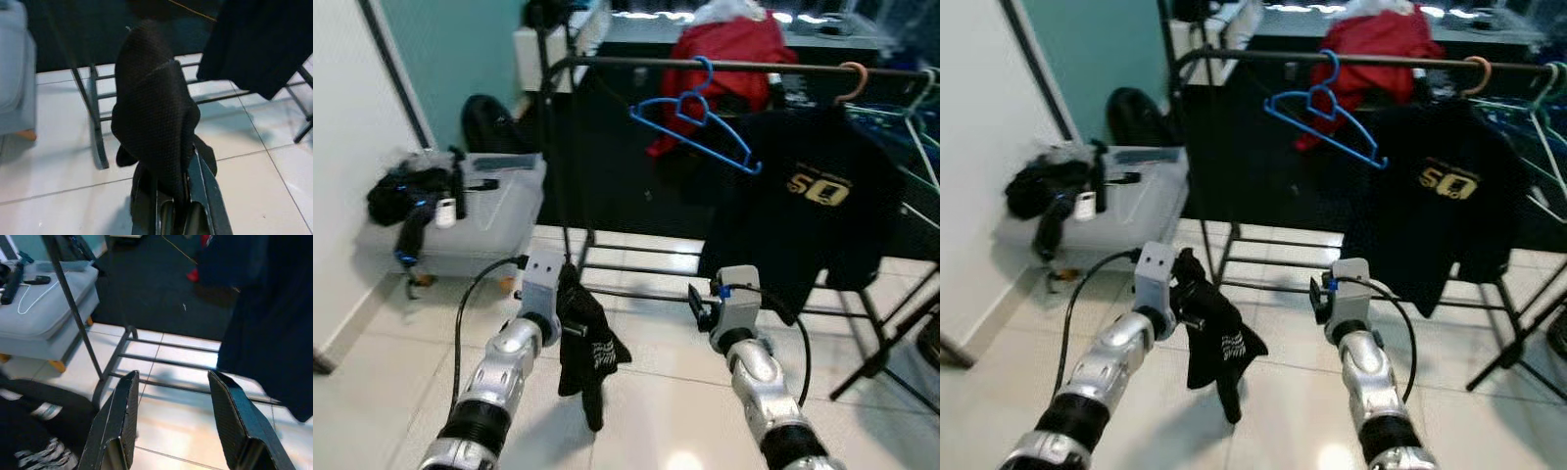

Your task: Hang hanger

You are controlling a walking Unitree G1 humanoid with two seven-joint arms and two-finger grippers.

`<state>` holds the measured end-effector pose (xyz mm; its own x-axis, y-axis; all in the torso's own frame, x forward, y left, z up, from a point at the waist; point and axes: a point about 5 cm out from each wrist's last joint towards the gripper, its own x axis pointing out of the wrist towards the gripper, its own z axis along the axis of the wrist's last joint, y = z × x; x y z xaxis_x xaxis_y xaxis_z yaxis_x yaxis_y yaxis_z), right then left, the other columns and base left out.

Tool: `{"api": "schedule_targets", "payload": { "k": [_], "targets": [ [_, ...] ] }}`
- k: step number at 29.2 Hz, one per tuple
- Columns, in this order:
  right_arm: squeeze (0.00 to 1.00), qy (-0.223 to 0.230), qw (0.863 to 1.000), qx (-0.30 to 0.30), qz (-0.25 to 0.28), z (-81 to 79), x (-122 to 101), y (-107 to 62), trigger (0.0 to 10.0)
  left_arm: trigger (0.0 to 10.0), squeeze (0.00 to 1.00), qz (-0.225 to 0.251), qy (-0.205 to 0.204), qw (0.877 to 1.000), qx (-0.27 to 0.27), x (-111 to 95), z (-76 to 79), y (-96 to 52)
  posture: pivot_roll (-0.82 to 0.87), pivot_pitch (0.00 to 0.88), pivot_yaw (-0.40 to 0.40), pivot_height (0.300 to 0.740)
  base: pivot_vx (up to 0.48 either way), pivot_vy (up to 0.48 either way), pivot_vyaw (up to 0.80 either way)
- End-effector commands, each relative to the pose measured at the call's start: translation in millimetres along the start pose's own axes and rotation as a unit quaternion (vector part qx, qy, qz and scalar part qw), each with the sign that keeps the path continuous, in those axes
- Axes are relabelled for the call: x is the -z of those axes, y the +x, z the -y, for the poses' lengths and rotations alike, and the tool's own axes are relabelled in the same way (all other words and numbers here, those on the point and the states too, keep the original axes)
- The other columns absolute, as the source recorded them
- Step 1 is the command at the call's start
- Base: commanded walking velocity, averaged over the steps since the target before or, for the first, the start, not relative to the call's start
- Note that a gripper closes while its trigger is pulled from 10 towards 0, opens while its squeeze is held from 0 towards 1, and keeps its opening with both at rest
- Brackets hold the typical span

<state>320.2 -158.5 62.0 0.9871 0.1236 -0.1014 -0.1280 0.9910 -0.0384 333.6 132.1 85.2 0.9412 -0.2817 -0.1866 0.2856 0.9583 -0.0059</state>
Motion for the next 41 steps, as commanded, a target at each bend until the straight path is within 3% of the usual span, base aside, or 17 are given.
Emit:
{"api": "schedule_targets", "payload": {
  "k": [1,30,41],
  "targets": [
    [0.0,-0.001,1.0,0.0,-0.003,-0.1,2.5,-2.2,10.0,10.0,0.0,0.012,0.006,1.0,0.004,-5.3,0.4,-0.9,-0.08,0.099,0.046,0.74,0.405,0.0,0.0],
    [0.0,-0.005,1.0,-0.001,0.004,0.0,-1.7,-1.4,10.0,10.0,0.0,0.008,0.008,1.0,0.018,-2.5,7.3,0.0,-0.08,0.115,0.042,0.74,0.4,0.0,0.0],
    [0.0,-0.005,1.0,-0.004,0.008,-1.4,-4.6,0.8,10.0,10.0,0.0,0.013,0.012,1.0,-0.007,-3.7,-1.6,-1.5,-0.08,0.112,0.037,0.74,0.0,0.0,0.0]
  ]
}}
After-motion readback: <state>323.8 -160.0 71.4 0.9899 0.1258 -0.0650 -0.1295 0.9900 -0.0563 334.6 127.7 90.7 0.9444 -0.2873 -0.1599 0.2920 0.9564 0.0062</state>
